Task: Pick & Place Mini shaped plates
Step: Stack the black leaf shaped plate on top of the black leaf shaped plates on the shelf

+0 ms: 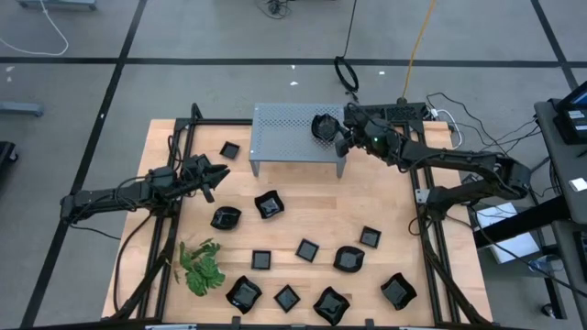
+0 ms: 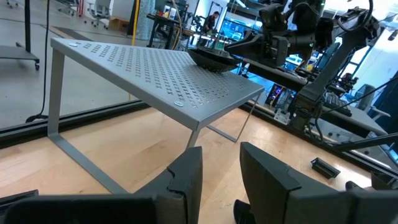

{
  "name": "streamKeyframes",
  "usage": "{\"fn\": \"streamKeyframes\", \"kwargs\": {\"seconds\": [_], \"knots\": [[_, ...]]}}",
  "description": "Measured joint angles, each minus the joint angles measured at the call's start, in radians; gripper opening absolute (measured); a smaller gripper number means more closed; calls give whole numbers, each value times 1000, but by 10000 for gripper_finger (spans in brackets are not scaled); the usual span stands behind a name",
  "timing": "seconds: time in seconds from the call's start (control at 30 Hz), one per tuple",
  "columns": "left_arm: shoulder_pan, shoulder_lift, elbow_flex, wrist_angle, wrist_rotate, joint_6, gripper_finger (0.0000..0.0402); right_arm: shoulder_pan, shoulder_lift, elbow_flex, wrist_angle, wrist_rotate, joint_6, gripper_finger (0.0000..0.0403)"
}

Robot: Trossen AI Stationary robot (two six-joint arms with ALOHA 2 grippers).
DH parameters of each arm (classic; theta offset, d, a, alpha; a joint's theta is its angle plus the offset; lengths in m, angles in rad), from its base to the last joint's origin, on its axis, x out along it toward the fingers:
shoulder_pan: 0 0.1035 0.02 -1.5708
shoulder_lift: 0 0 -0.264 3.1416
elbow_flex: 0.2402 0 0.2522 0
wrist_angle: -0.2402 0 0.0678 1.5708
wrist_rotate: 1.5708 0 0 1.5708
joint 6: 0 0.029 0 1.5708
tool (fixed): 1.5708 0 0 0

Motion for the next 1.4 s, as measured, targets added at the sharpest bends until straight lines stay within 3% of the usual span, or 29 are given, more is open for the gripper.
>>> {"fn": "streamKeyframes", "kwargs": {"seconds": [0.33, 0.53, 0.7, 1.0, 1.4], "knots": [[0, 0, 0, 0, 0, 0, 111, -46, 0, 0, 61, 1, -89, 93], [0, 0, 0, 0, 0, 0, 111, -39, -6, 0, 54, -68, 116, 97], [0, 0, 0, 0, 0, 0, 111, -42, -6, 0, 32, -105, 276, 130], [0, 0, 0, 0, 0, 0, 111, -53, -5, 0, -8, -106, 376, 203], [0, 0, 0, 0, 0, 0, 111, -53, 48, 0, -19, -106, 427, 173]]}}
